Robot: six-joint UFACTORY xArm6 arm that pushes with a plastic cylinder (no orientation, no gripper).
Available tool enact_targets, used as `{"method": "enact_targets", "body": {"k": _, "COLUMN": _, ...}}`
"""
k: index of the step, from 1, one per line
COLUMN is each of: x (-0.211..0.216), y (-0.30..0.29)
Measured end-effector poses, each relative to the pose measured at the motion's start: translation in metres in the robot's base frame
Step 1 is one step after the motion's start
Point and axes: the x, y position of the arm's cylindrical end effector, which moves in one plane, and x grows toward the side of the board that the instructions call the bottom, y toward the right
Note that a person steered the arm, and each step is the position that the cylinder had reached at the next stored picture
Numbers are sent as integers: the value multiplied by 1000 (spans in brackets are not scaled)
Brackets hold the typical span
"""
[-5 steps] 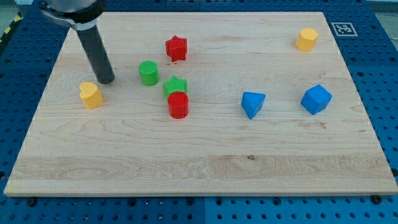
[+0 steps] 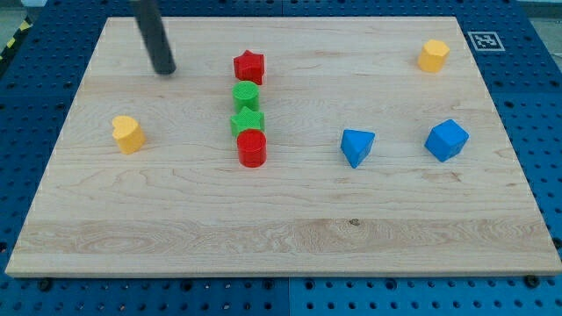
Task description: Push the red star to the top right of green circle
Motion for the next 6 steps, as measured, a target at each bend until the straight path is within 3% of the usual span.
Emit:
{"method": "enact_targets", "body": {"k": 1, "x": -17, "y": 56}}
{"method": "enact_targets", "body": {"k": 3, "x": 45, "y": 113}}
{"method": "enact_targets", "body": {"k": 4, "x": 43, "y": 111}}
{"method": "enact_targets", "body": {"k": 5, "x": -1, "y": 125}}
{"method": "enact_targets", "body": {"k": 6, "x": -11, "y": 200}}
